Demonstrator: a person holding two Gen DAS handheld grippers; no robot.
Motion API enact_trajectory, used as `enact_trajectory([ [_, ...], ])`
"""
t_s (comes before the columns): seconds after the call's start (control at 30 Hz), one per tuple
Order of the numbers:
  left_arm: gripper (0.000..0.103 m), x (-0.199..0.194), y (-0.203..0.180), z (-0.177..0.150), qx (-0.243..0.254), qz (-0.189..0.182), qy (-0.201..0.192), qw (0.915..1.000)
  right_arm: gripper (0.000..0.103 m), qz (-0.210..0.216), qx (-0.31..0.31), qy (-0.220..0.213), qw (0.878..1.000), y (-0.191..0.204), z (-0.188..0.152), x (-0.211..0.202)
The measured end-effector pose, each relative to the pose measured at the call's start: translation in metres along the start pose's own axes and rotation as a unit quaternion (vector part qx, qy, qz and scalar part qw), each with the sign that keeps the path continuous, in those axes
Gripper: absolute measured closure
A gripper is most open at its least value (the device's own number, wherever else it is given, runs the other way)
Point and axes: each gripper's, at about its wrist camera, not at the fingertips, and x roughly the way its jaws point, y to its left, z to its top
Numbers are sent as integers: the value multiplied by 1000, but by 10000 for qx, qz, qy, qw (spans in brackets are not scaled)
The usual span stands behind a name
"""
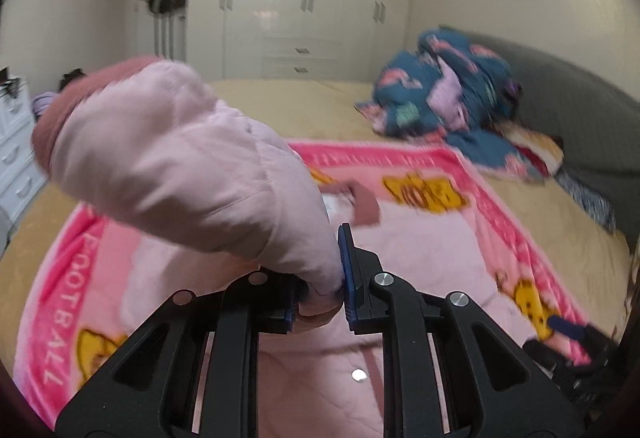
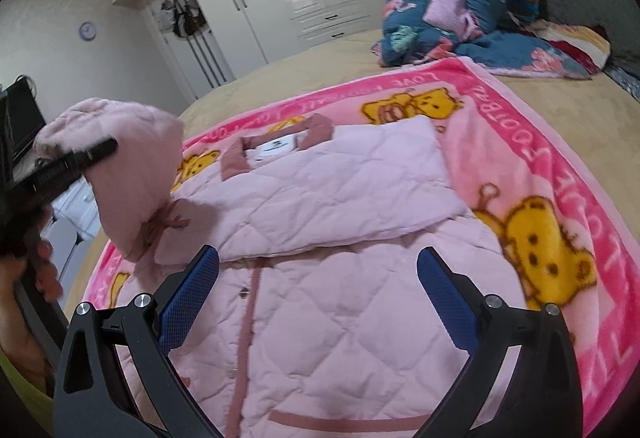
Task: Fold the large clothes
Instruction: 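Grasp the sleeve cuff with the left tool and lift it across the jacket, then lay the sleeve over the jacket front and open the left tool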
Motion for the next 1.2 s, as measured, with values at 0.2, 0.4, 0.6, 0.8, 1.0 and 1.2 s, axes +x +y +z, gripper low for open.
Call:
enact_trajectory([
  [0.2,92,33,-30,-30,444,-117,516,9976,4,-175,431,35,9989,-32,-1,-2],
  [0.4,92,50,-42,-57,622,-92,833,9945,4,-391,741,134,9964,-57,-5,-1],
  [0.6,92,57,-53,-75,908,66,998,9908,4,-482,939,118,9943,-70,-6,-6],
  [0.8,89,64,-62,-89,1257,241,1265,9837,4,-500,957,133,9941,-71,-8,-9],
  [1.0,52,63,-71,-101,1484,105,1533,9769,4,-445,982,159,9940,-67,-8,-10],
  [1.2,30,52,-77,-119,1554,-92,1833,9706,4,-347,1002,210,9941,-62,-9,-9],
])
